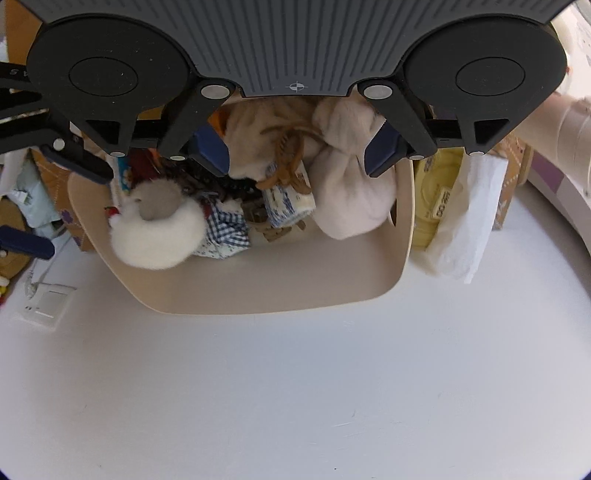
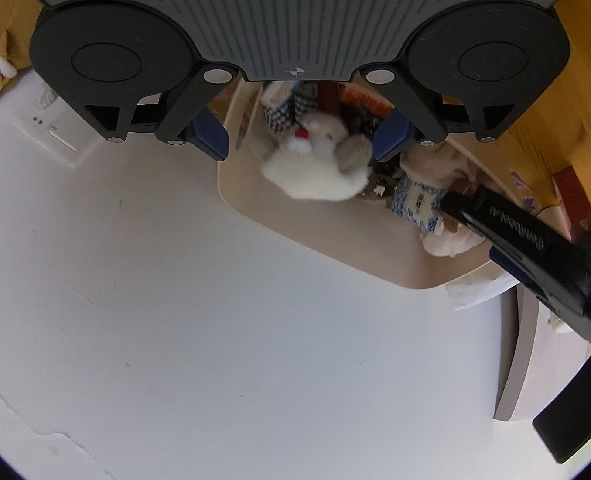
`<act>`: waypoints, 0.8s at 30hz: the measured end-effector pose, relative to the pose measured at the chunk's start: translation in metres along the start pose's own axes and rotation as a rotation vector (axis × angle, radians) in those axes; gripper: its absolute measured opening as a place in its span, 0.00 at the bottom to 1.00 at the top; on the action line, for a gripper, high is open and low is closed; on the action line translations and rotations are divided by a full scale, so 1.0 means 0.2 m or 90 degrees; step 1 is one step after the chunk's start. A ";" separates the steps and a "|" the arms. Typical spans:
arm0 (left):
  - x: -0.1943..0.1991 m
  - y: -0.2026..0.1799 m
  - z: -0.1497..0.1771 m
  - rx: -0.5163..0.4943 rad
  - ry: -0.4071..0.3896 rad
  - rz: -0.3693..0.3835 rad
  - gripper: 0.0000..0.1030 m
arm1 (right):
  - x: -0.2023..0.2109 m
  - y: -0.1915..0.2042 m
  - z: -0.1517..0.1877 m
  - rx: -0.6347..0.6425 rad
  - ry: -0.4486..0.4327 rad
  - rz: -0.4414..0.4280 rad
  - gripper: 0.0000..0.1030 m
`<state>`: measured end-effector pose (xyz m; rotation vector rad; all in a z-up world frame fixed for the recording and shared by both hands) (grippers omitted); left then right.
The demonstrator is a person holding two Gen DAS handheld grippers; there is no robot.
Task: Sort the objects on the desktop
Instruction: 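Carry the clip and plush over the basket and open both tools, then move both open tools back over the green sock and black box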
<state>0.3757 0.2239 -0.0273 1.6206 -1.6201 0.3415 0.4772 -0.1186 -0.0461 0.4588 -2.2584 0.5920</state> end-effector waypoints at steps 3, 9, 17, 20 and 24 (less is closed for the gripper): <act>0.03 0.00 0.04 -0.002 0.012 0.013 0.79 | 0.04 0.00 0.06 -0.002 0.003 0.003 0.88; 0.03 -0.01 0.13 0.008 0.044 0.035 0.80 | 0.09 0.01 0.22 -0.034 0.022 -0.012 0.90; 0.03 -0.09 0.28 -0.019 0.083 0.050 0.82 | 0.16 0.19 0.47 -0.079 0.053 -0.082 0.90; 0.02 -0.13 0.33 -0.032 0.103 0.063 0.82 | 0.16 0.26 0.53 -0.094 0.070 -0.114 0.90; -0.03 -0.19 0.38 -0.053 0.132 0.073 0.82 | 0.15 0.33 0.60 -0.125 0.086 -0.142 0.90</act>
Point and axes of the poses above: each gripper's, at about its wrist camera, not at the fingertips, and x roughly against the way its jaws point, y to its left, z to its underside, the point moved 1 cm from there along -x, roughly the way its jaws point, and after that the axes turned 12 degrees about y, right-handed, at the moved point
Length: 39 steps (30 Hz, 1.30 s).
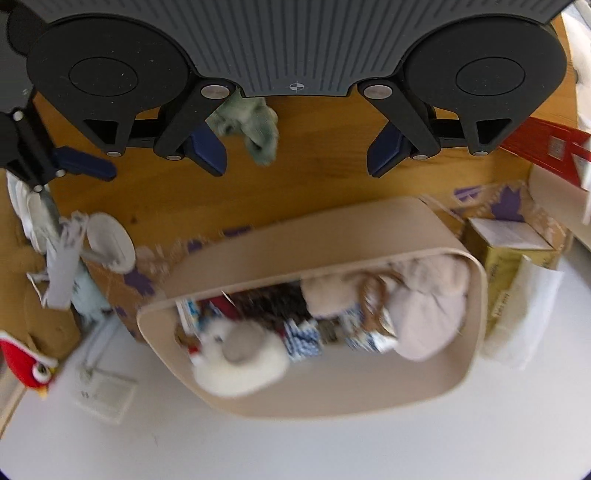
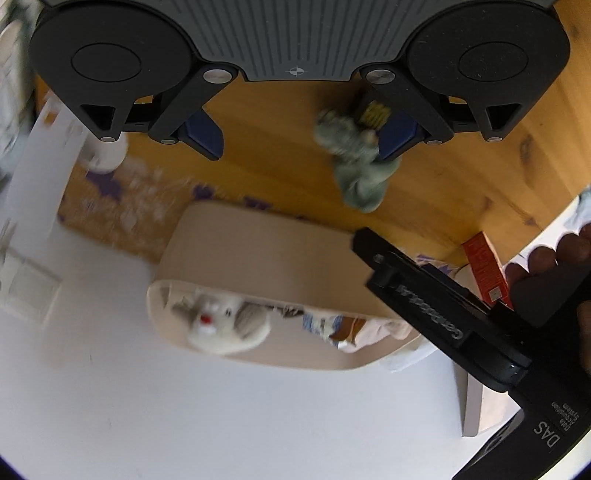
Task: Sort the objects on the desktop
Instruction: 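Move both open tools back over the green sock and black box, then grasp the green sock with the left tool while the right tool grasps the black box, then carry the sock and black box over the basket and open both tools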
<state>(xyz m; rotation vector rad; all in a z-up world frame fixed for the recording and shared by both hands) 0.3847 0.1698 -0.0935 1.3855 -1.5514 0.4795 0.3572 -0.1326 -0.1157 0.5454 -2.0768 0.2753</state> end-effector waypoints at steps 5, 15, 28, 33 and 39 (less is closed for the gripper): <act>-0.11 -0.05 0.05 -0.005 0.060 0.029 0.82 | -0.05 0.06 0.09 -0.023 0.024 -0.035 0.90; -0.26 0.02 0.10 0.070 0.119 0.059 0.60 | -0.17 0.16 0.09 -0.019 0.054 -0.073 0.90; -0.25 0.03 0.12 0.033 0.111 0.038 0.09 | -0.21 0.18 0.08 0.016 0.080 -0.069 0.41; -0.21 0.05 0.14 0.028 0.098 0.039 0.08 | -0.17 0.15 0.07 0.025 0.073 -0.066 0.41; -0.16 0.07 0.16 0.025 0.078 0.039 0.08 | -0.11 0.13 0.07 0.028 0.056 -0.053 0.41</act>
Point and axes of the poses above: each gripper's, at about its wrist camera, not at the fingertips, and x roughly against the way its jaws point, y to its left, z to its underside, the point moved 1 cm from there along -x, roughly the way its jaws point, and after that the axes turned 12 degrees about y, right-handed, at the moved point
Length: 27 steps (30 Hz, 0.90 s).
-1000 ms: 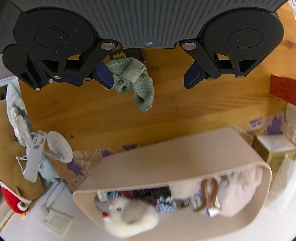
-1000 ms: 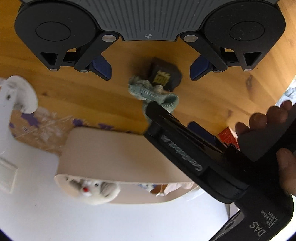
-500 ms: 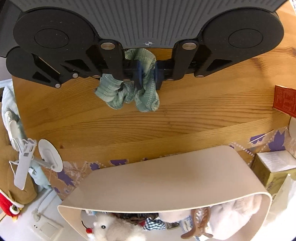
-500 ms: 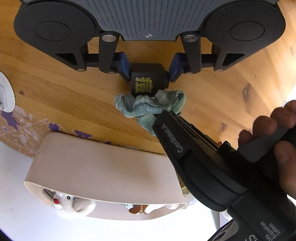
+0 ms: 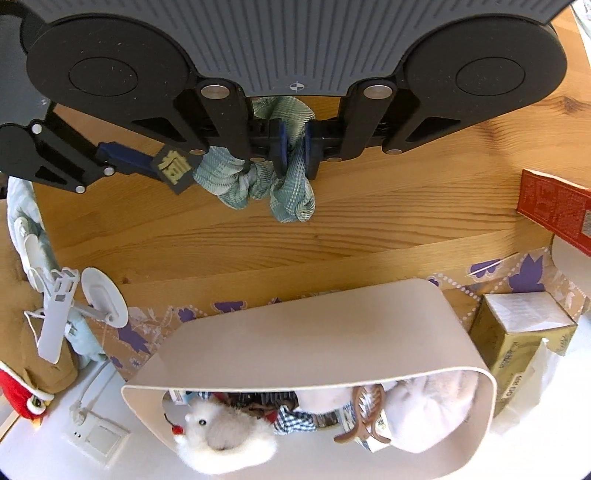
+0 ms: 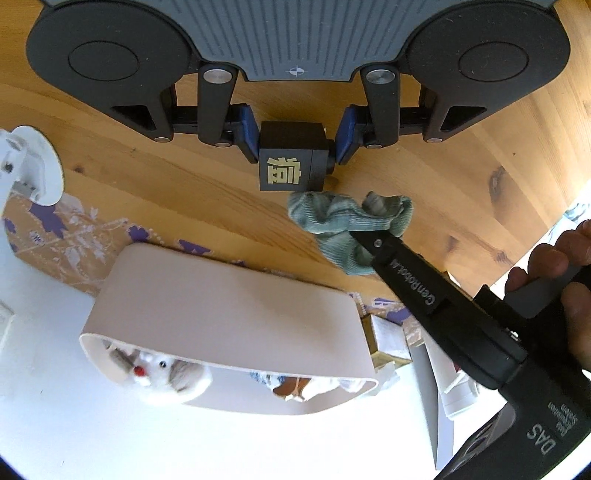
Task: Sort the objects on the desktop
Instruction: 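Carry the sock and black box over the basket and open both tools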
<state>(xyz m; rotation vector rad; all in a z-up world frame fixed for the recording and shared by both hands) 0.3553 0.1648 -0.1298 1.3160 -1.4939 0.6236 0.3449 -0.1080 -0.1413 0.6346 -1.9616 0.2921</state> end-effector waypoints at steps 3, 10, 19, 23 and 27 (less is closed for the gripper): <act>0.05 0.00 0.02 -0.011 -0.018 0.004 0.08 | 0.05 0.00 0.00 0.004 -0.010 0.004 0.41; 0.19 -0.02 0.06 -0.030 -0.058 -0.005 0.08 | 0.19 -0.02 -0.03 0.008 -0.047 0.020 0.41; 0.36 0.02 0.15 -0.047 -0.110 -0.022 0.08 | 0.40 -0.05 -0.05 0.030 -0.090 0.053 0.41; 0.43 0.03 0.17 -0.056 -0.131 -0.031 0.08 | 0.50 -0.08 -0.06 0.027 -0.110 0.066 0.41; 0.51 0.04 0.16 -0.063 -0.157 -0.037 0.08 | 0.58 -0.11 -0.09 0.021 -0.133 0.078 0.41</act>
Point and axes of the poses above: each gripper's, at about its wrist camera, not at the fingertips, and x roughly against the way its jaws point, y to its left, z to its underside, the point moved 1 cm from there along -x, roughly the way its jaws point, and after that the axes turned 12 degrees about y, right-handed, at the moved point
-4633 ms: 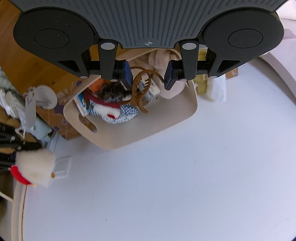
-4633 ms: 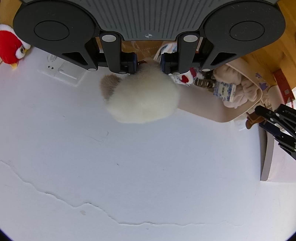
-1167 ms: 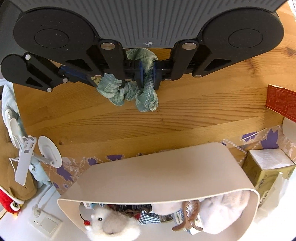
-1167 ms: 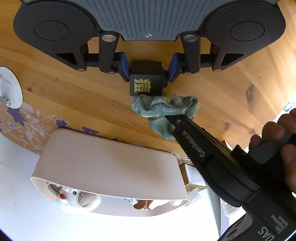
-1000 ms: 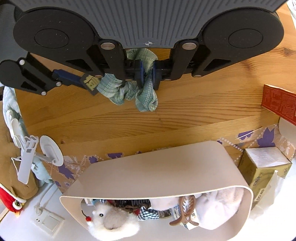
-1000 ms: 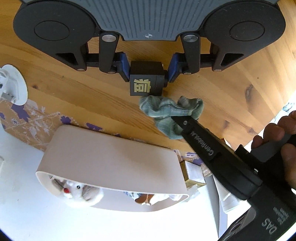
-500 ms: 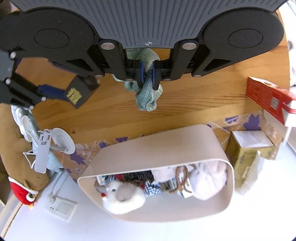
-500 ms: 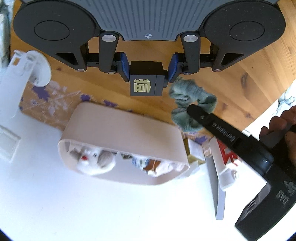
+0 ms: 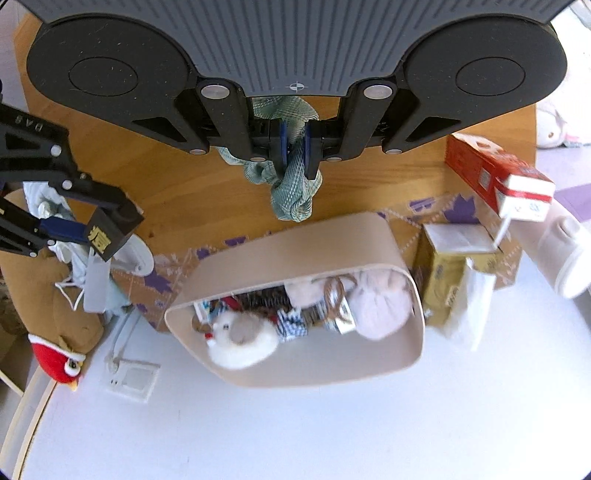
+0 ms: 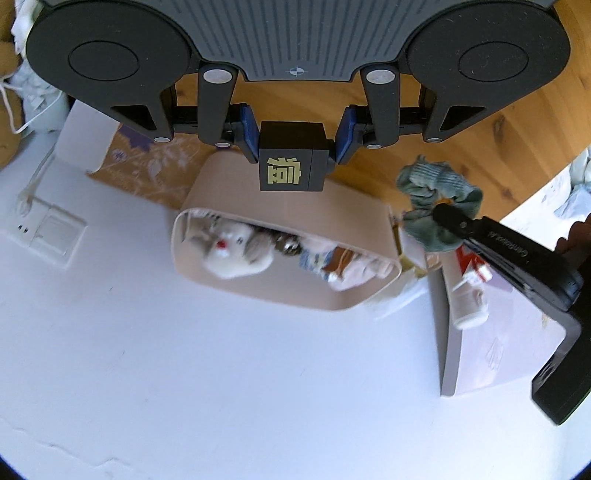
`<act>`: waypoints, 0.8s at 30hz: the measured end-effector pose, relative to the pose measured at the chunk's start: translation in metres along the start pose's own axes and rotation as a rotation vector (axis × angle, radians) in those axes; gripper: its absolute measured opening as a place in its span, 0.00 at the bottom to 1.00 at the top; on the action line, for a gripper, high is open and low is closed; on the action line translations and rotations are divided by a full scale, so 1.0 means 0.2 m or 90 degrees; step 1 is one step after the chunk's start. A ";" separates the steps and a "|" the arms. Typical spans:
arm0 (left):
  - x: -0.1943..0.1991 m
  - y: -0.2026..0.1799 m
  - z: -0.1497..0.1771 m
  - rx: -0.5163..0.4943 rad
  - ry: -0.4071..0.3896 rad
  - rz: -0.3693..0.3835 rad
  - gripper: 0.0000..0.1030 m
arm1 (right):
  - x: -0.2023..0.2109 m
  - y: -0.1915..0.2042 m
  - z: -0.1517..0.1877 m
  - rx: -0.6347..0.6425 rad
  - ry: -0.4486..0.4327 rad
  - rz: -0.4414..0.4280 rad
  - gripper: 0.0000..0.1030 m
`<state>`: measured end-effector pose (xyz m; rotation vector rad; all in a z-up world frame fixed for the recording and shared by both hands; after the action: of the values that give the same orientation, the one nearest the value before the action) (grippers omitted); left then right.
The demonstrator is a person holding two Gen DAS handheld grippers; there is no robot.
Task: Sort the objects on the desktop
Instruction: 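Carry the sock and black box over the basket and open both tools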
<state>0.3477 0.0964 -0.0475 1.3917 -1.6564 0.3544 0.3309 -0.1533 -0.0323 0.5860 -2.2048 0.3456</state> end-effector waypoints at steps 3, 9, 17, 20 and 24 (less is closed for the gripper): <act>0.05 0.00 -0.04 -0.012 -0.023 -0.008 0.08 | 0.03 -0.04 -0.05 -0.005 -0.017 0.010 0.41; 0.15 0.00 -0.16 -0.024 -0.070 -0.017 0.08 | 0.07 -0.12 -0.15 -0.011 -0.047 0.032 0.41; 0.23 0.04 -0.35 -0.039 -0.118 -0.036 0.08 | 0.08 -0.23 -0.31 -0.016 -0.081 0.060 0.41; 0.23 0.05 -0.40 -0.049 -0.129 -0.046 0.08 | 0.06 -0.24 -0.36 -0.001 -0.085 0.070 0.41; 0.21 0.07 -0.46 -0.043 -0.141 -0.067 0.08 | 0.02 -0.26 -0.42 0.009 -0.091 0.080 0.41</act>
<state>0.3788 0.1410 0.0394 1.5031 -1.7458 0.0844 0.4088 -0.1632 0.0266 0.4934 -2.3856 0.3950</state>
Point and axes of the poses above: each gripper's, at about its wrist camera, not at the fingertips, and x roughly against the way its jaws point, y to its left, z to its underside, the point moved 1 cm from there along -x, roughly the way its jaws point, and after that the axes turned 12 degrees about y, right-handed, at the moved point
